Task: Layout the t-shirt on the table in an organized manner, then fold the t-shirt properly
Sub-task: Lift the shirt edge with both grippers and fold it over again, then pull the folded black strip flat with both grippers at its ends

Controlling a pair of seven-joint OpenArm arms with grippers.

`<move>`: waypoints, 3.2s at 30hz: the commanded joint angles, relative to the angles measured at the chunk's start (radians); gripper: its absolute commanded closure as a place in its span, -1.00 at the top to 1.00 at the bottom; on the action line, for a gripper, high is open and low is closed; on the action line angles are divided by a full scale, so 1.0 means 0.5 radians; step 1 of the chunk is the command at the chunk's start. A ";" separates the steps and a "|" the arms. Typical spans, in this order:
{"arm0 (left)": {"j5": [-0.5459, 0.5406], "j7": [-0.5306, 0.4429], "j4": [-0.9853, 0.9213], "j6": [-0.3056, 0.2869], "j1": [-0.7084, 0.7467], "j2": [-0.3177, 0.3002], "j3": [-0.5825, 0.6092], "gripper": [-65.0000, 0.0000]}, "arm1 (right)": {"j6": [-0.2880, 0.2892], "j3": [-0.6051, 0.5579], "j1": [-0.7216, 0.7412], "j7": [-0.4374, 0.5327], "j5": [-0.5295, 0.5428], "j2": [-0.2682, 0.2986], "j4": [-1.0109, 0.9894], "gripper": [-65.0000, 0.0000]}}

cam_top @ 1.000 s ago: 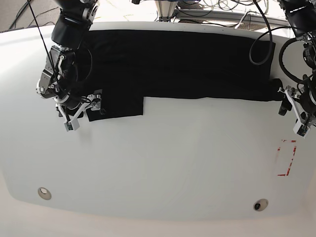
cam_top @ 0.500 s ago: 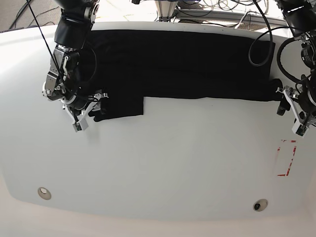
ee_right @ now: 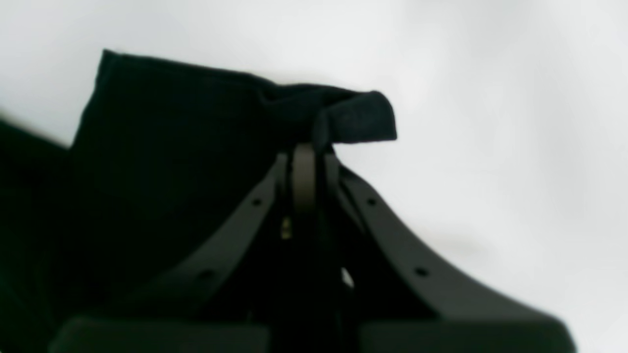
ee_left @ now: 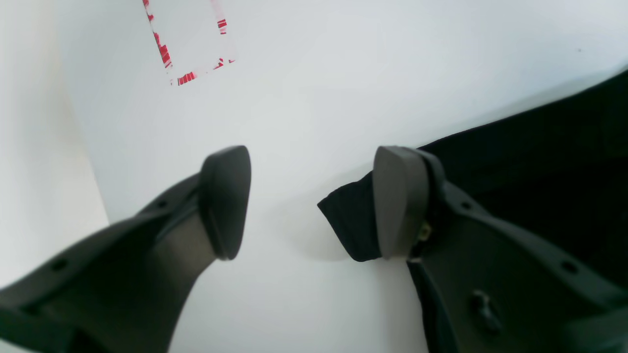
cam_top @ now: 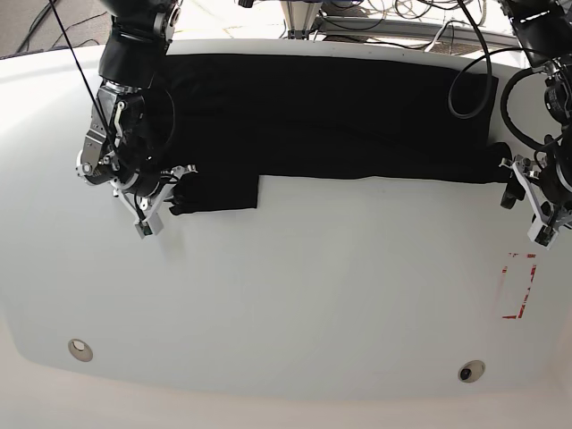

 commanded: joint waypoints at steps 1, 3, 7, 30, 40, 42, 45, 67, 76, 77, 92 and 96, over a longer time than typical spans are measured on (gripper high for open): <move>-0.010 -0.039 -0.057 -0.001 -0.034 -0.033 -0.008 0.15 | 0.002 0.004 0.027 -0.134 0.193 0.023 0.160 -1.00; -0.010 -0.039 -0.106 -0.001 -0.037 -0.033 -0.008 0.15 | 0.002 0.004 -0.009 -0.232 0.295 0.026 0.249 -1.00; -0.013 -0.042 -0.186 -0.001 -0.046 -0.033 -0.008 0.15 | 0.002 0.001 -0.114 -0.404 0.531 0.029 0.452 -1.00; -0.010 -0.045 -0.382 -0.001 -0.080 0.004 -0.005 0.15 | 0.002 -0.702 -0.635 -0.662 1.762 0.348 0.958 -1.00; -0.010 -0.045 -0.382 -0.001 -0.080 0.004 0.041 0.15 | 0.002 -0.803 -0.786 -0.665 1.765 0.514 0.961 0.09; -0.010 -0.045 -0.373 -0.001 -0.077 0.004 0.074 0.15 | 0.002 -0.840 -0.820 -0.665 1.768 0.563 0.961 0.42; -0.010 -0.045 -0.364 -0.001 -0.070 0.004 0.111 0.15 | 0.002 -0.908 -0.844 -0.665 1.765 0.609 0.961 0.77; -0.022 0.020 0.204 -0.001 0.270 0.200 0.440 0.15 | 0.002 -0.435 -0.816 -0.653 1.746 0.578 0.943 0.73; -0.013 0.013 0.164 -0.001 0.424 0.237 0.433 0.14 | 0.002 -0.435 -0.832 -0.653 1.746 0.517 0.664 -0.70; -0.010 0.013 0.140 -0.001 0.430 0.231 0.433 0.14 | 0.002 -0.435 -0.820 -0.653 1.743 0.523 0.611 -0.76; 0.316 -0.364 -0.520 -0.001 0.273 0.166 0.645 -0.18 | 0.002 -0.435 -0.672 -0.398 1.044 0.572 0.344 -0.59; 0.319 -0.379 -0.661 -0.001 0.132 0.139 0.759 -0.18 | 0.002 -0.429 -0.611 -0.386 0.810 0.563 0.283 -0.59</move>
